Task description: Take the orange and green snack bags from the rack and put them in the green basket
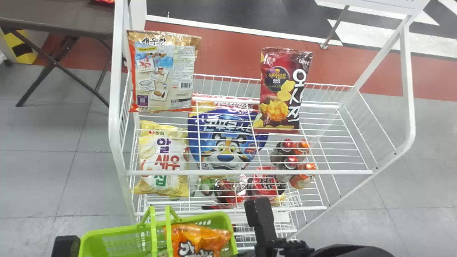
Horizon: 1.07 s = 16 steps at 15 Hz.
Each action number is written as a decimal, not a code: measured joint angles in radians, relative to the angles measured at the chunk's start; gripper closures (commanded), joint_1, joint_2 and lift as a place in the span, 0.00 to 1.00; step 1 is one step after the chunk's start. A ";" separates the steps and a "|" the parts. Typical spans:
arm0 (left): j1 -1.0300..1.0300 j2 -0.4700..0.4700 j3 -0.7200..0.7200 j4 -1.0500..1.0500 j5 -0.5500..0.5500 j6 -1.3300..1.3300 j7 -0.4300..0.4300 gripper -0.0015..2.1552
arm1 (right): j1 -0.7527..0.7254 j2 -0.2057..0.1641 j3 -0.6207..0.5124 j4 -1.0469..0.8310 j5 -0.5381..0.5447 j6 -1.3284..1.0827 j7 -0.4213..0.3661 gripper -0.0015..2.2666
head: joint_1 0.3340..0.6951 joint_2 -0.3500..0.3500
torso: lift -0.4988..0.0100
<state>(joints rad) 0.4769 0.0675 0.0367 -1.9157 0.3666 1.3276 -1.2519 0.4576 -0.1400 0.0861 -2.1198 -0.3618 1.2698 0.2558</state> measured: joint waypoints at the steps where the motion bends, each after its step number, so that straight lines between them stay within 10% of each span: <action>1: 0.000 0.000 -0.001 0.000 0.000 0.000 0.000 1.00 | -0.010 -0.002 0.005 0.026 0.005 -0.024 0.005 0.68 | 1.00 0.18 | 0.98; 3: 0.000 -0.001 -0.003 -0.001 0.000 0.000 0.001 1.00 | -0.022 -0.007 0.007 0.045 0.004 -0.024 0.012 0.00 | 1.00 0.18 | 0.98; 10: 0.000 0.000 0.001 0.002 0.000 -0.009 0.000 1.00 | 0.048 -0.027 -0.005 -0.212 0.087 0.181 -0.036 0.03 | 1.00 0.04 | 0.98; 16: 0.003 -0.003 -0.004 0.004 0.000 -0.024 0.003 1.00 | 0.067 -0.024 -0.072 -0.371 0.103 -0.116 -0.046 0.04 | 1.00 0.08 | 0.98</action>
<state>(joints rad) 0.4799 0.0648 0.0326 -1.9113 0.3666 1.3034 -1.2485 0.5247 -0.1639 0.0145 -2.4907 -0.2587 1.1543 0.2100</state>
